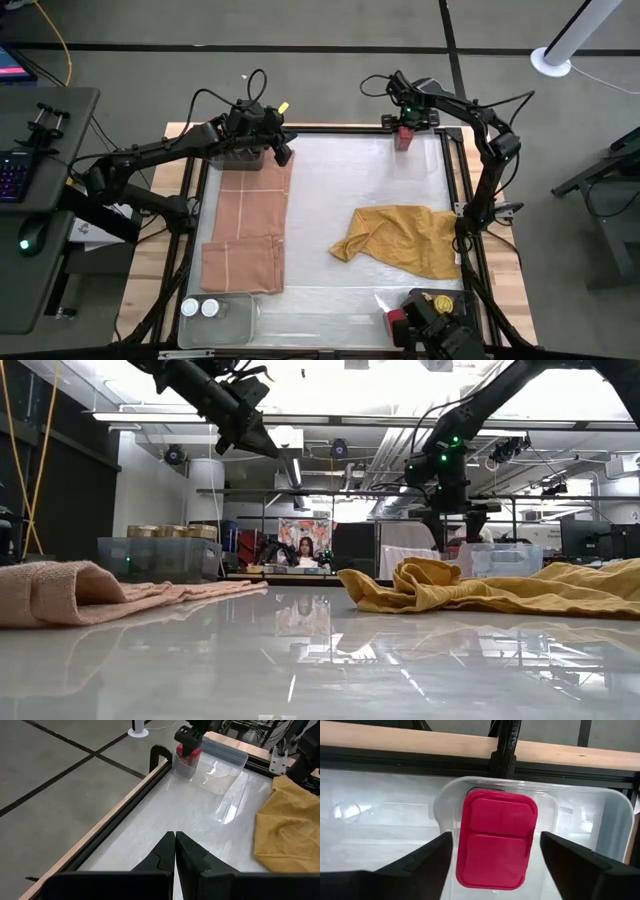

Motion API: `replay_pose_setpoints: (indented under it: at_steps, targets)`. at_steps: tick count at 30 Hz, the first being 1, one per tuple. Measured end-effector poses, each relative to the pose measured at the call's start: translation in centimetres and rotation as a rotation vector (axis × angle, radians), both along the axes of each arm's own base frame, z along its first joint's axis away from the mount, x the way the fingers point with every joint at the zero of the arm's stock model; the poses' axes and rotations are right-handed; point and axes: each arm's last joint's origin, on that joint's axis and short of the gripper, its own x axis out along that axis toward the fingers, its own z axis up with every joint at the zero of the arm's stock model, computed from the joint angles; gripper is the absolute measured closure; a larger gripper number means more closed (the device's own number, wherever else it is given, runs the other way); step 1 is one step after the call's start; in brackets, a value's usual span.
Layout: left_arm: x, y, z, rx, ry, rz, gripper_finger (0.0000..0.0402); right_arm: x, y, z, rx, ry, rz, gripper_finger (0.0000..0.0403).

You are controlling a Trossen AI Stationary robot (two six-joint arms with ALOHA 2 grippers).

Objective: Sort spices by type
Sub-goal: Put the red seasoning can into the transparent bin

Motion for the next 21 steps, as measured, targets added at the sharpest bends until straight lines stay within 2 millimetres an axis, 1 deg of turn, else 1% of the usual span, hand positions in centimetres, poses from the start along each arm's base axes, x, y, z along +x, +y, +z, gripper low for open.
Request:
replay_pose_setpoints:
  at_steps: [4, 8, 10, 16, 21]
  targets:
    - [0.0, 0.0, 0.0, 0.000, -0.001, 0.000, 0.0401, 0.1, 0.0, 0.0, 0.002, -0.003, 0.021, 0.0077]
    - [0.0, 0.0, 0.0, 0.000, 0.000, 0.000, 0.0401, 0.0, 0.2, 0.1, 0.021, 0.003, 0.070, 0.0071]
    - [0.0, 0.0, 0.0, 0.000, 0.000, -0.001, 0.0402, -0.1, 0.3, 0.6, 0.026, 0.013, 0.090, 0.0071]
    - [0.0, 0.0, 0.0, 0.000, 0.000, 0.000, 0.0402, -0.9, 1.4, 3.8, -0.049, -0.005, 0.179, 0.0070]
    - [0.0, 0.0, 0.0, 0.001, 0.001, -0.001, 0.0401, -1.8, 3.3, 7.1, -0.099, -0.085, 0.266, 0.0070]
